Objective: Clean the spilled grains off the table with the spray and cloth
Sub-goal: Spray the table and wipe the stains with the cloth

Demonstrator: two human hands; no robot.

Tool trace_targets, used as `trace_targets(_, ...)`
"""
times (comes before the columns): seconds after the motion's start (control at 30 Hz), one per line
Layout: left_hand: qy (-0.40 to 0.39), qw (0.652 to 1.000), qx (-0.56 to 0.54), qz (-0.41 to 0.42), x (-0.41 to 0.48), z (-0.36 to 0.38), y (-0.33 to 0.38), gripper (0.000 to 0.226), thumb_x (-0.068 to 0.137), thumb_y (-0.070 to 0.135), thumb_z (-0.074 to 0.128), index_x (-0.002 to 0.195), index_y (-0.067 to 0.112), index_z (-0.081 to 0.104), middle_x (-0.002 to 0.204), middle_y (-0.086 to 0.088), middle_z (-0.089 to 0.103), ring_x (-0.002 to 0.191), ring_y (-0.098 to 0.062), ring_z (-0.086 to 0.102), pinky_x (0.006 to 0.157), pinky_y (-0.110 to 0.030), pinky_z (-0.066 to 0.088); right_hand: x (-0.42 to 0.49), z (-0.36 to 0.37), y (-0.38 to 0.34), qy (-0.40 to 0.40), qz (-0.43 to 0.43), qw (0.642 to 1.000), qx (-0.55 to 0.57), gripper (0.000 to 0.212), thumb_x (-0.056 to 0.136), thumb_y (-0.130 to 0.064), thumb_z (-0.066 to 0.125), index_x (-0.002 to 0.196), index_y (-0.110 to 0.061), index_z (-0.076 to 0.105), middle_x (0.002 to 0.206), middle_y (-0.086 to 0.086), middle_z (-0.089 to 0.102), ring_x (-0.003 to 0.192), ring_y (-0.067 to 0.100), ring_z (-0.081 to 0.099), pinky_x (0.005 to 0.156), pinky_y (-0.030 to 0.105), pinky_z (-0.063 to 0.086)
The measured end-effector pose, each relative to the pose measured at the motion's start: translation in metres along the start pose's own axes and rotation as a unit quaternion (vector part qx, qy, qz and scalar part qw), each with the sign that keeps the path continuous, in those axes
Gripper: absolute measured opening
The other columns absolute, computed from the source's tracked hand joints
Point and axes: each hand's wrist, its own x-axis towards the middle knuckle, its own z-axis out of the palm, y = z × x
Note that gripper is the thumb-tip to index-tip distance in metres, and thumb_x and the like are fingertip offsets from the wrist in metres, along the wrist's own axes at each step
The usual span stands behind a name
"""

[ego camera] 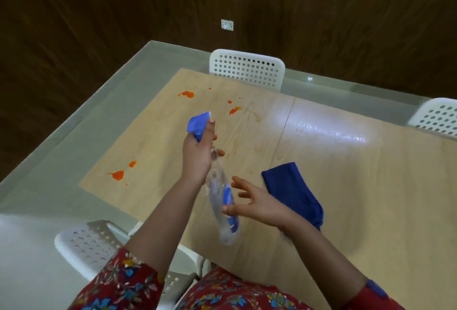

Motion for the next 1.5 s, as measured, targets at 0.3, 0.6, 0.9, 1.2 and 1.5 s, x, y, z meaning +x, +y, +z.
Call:
trace_targets(0.3, -0.26, 0.965, 0.02, -0.033, -0.035, 0.075, 0.007, 0.053, 0.082, 0.046, 0.07, 0.126, 0.028, 0.047, 0.116, 0.002, 0.062, 0.106, -0.011, 0.062, 0.099, -0.033, 0.048, -0.049, -0.038, 0.038, 0.283, 0.043, 0.957, -0.056, 0.076, 0.054, -0.039, 0.086, 0.115, -0.03, 0.043, 0.089, -0.01, 0.061, 0.075, 0.01, 0.059, 0.059, 0.024, 0.045)
trace_targets(0.6, -0.305, 0.913, 0.253, -0.094, -0.041, 0.089, -0.065, 0.045, 0.096, 0.033, 0.057, 0.134, 0.011, 0.049, 0.136, -0.004, 0.052, 0.114, -0.012, 0.05, 0.089, -0.022, 0.036, -0.085, -0.139, 0.133, 0.597, 0.127, 0.789, 0.075, 0.081, 0.059, -0.017, 0.089, 0.119, -0.01, 0.034, 0.103, 0.002, 0.056, 0.094, 0.029, 0.061, 0.075, 0.031, 0.042)
trace_targets(0.9, -0.374, 0.813, 0.439, -0.082, -0.077, 0.177, -0.121, 0.083, 0.097, 0.053, 0.038, 0.152, 0.022, -0.016, 0.157, -0.002, -0.028, 0.146, -0.021, -0.023, 0.118, -0.041, -0.007, -0.044, -0.15, 0.15, 0.691, 0.062, 0.664, 0.279, 0.096, 0.063, 0.002, 0.08, 0.144, -0.013, 0.03, 0.134, 0.006, 0.049, 0.108, 0.024, 0.059, 0.083, 0.028, 0.05)
trace_targets(1.2, -0.243, 0.791, 0.542, 0.144, -0.053, 0.185, -0.175, 0.066, 0.095, 0.053, -0.014, 0.152, 0.019, -0.013, 0.162, 0.003, 0.002, 0.149, -0.017, 0.005, 0.116, -0.043, -0.008, 0.011, -0.093, 0.151, 0.607, 0.133, 0.722, 0.305, 0.019, 0.092, -0.007, 0.056, 0.1, -0.021, 0.065, 0.098, -0.005, 0.068, 0.096, 0.016, 0.064, 0.093, 0.038, 0.051)
trace_targets(1.5, -0.29, 0.693, 0.603, 0.27, 0.102, 0.22, -0.151, 0.068, 0.089, 0.055, -0.003, 0.153, 0.033, -0.008, 0.161, 0.008, -0.013, 0.148, -0.02, -0.013, 0.116, -0.052, -0.008, 0.102, -0.171, 0.148, 0.572, 0.054, 0.817, -0.04, 0.036, 0.087, 0.004, 0.047, 0.114, -0.015, 0.062, 0.116, -0.001, 0.06, 0.116, 0.015, 0.049, 0.101, 0.028, 0.04)
